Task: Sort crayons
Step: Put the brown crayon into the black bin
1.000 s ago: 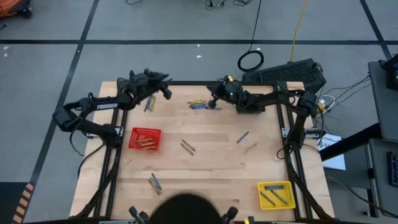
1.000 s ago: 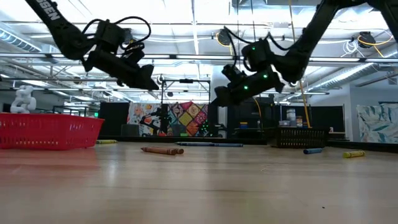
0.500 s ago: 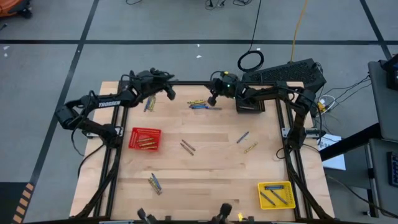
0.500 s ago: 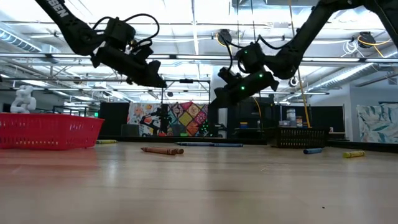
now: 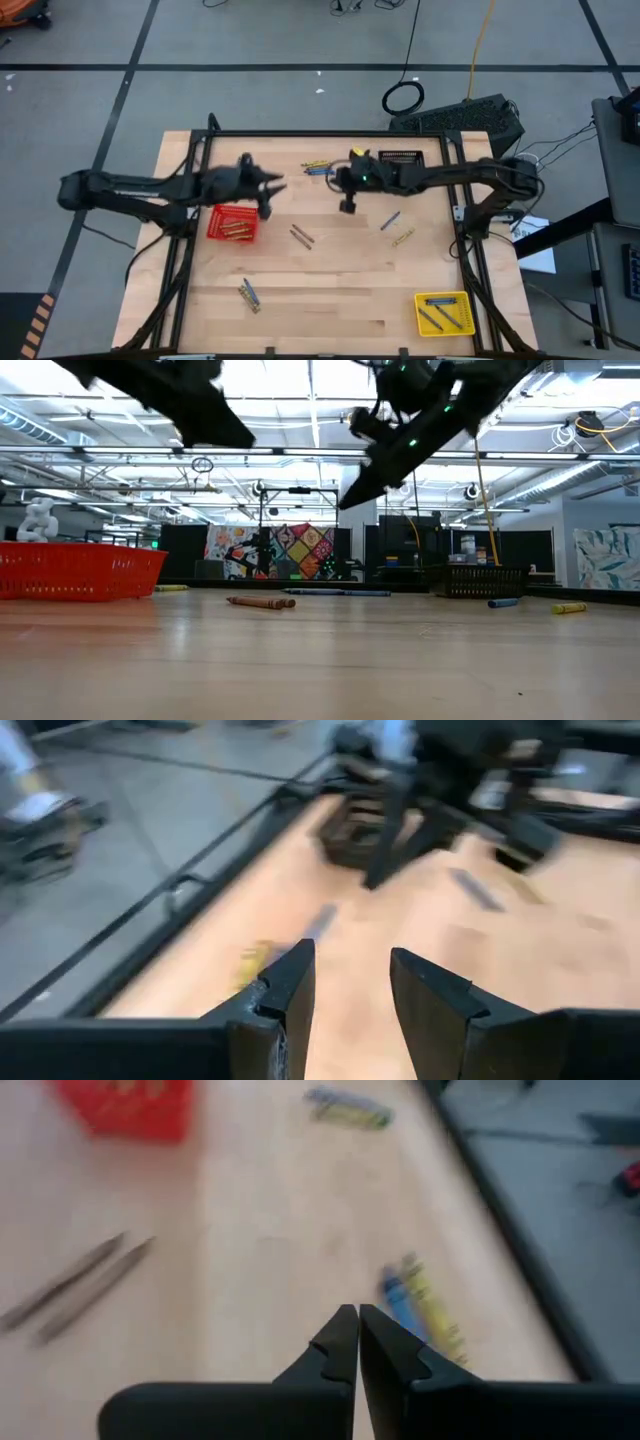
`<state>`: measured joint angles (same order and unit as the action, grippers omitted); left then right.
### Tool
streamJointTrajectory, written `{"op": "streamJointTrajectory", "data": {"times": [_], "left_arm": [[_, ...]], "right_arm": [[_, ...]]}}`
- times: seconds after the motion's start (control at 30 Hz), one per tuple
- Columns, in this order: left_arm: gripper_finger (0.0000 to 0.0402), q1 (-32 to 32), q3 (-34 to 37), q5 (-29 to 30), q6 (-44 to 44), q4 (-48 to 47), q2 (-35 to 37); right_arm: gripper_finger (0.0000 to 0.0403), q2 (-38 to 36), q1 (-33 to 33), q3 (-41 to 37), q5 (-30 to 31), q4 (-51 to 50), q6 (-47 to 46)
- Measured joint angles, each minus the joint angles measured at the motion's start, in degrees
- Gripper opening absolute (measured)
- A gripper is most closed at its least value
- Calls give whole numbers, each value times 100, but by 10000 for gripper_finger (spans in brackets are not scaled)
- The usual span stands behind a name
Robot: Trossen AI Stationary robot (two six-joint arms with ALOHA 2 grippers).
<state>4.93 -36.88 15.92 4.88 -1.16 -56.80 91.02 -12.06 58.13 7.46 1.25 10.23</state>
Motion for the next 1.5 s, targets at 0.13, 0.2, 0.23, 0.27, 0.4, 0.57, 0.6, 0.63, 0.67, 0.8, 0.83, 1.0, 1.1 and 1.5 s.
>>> {"op": "streamJointTrajectory", "data": {"times": [0.13, 0.2, 0.23, 0.27, 0.4, 0.57, 0.6, 0.63, 0.67, 0.8, 0.83, 1.0, 1.1, 1.5], "left_arm": [[137, -1253, 0, 671, 648, -313, 226], [137, -1813, 0, 1016, 951, -340, 209], [137, -2064, 0, 1216, 1088, -347, 161], [137, -2301, 0, 1430, 1245, -317, 96], [137, -3142, 4, 2308, 1841, -319, -230], [137, -3746, 4, 3076, 2482, -160, -763], [137, -3826, 4, 3131, 2552, -123, -859], [137, -3896, 4, 3160, 2615, -51, -973], [137, -3949, 4, 3165, 2634, 82, -1074], [137, -4115, 4, 3179, 2630, 618, -1364], [137, -4140, 4, 3190, 2624, 693, -1410], [137, -4181, 4, 3325, 2591, 767, -1482], [137, -4132, 4, 3550, 2590, 769, -1481], [137, -3702, 4, 3727, 2627, 775, -1479]], "right_arm": [[0, -179, 613, -2, 38, -619, -379], [0, -177, 955, -2, 209, -805, -565], [0, -173, 1150, -2, 416, -864, -635], [0, -173, 1341, -2, 677, -955, -685], [0, -341, 2113, -4, 1721, -1472, -942], [0, -797, 2928, -4, 2015, -2188, -1541], [0, -886, 3077, -4, 2040, -2251, -1656], [0, -984, 3233, -4, 2098, -2336, -1770], [0, -1060, 3383, -4, 2141, -2407, -1865], [0, -1270, 3843, -4, 2123, -2397, -2058], [0, -1289, 3915, -4, 2125, -2365, -2081], [0, -1177, 3990, -4, 2138, -2127, -1966], [0, -973, 3856, -4, 2328, -1956, -1795], [10, 528, 2625, -7, 2295, 64, -1226]]}}
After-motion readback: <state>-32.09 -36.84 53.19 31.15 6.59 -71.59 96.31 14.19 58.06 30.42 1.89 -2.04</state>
